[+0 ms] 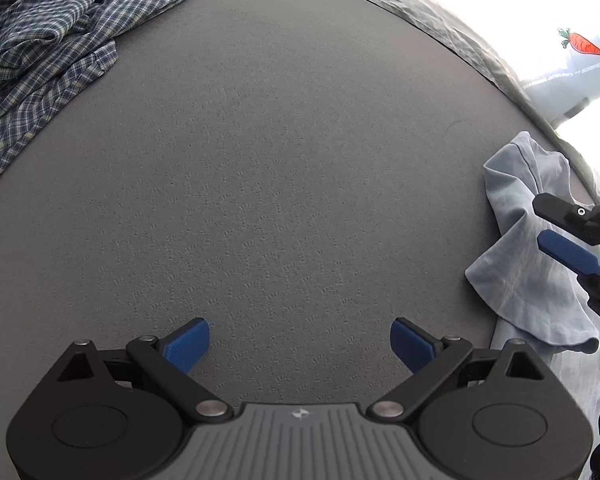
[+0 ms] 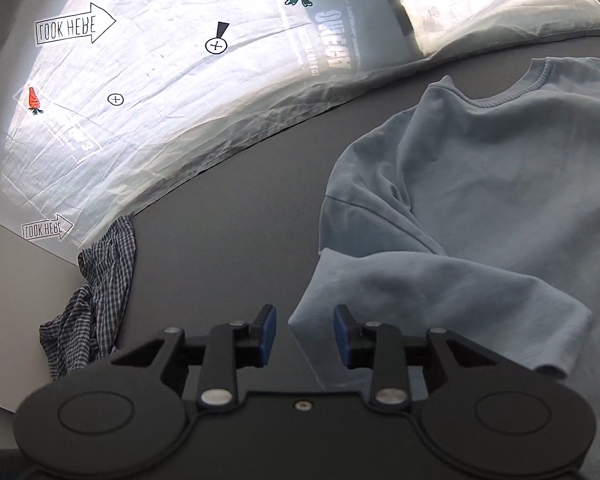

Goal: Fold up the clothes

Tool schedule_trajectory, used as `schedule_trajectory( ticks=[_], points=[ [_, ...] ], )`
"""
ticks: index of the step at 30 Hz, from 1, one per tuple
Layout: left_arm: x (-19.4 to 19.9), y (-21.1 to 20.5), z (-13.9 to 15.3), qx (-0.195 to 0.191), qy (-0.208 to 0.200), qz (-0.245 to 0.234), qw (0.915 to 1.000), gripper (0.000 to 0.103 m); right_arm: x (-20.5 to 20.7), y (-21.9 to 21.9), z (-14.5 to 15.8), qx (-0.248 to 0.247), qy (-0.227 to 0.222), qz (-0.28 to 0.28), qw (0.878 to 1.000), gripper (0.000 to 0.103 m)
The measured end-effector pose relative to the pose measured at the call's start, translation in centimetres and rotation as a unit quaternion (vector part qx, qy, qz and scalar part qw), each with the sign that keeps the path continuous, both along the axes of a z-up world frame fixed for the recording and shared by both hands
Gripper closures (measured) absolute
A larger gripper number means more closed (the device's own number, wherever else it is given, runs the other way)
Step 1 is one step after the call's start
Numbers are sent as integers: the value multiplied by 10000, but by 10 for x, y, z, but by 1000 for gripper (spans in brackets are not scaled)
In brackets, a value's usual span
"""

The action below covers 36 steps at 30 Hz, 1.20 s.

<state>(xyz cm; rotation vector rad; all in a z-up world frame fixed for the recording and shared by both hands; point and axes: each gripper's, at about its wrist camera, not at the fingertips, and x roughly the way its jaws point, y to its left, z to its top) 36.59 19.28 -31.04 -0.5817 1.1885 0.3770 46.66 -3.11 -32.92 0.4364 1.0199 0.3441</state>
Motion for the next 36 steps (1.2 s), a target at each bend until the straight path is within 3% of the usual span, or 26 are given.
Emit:
schedule_trajectory(
  ticks=[6, 9, 20, 36],
  points=[
    [-4, 12, 1, 11, -8, 162, 9999, 6, 6, 15, -24, -500, 380, -194, 9978, 68],
    [-4, 15, 0, -18, 1, 193, 9998, 6, 9, 12, -33, -550, 578, -311, 9963, 77],
    [-2, 13, -5, 22, 52, 182, 9998, 6, 8, 0, -32, -211, 674, -402, 9967, 96],
    [9, -5, 0, 192, 75, 229, 9995, 6, 0, -55, 2, 425, 312, -456, 9976, 99]
  ],
)
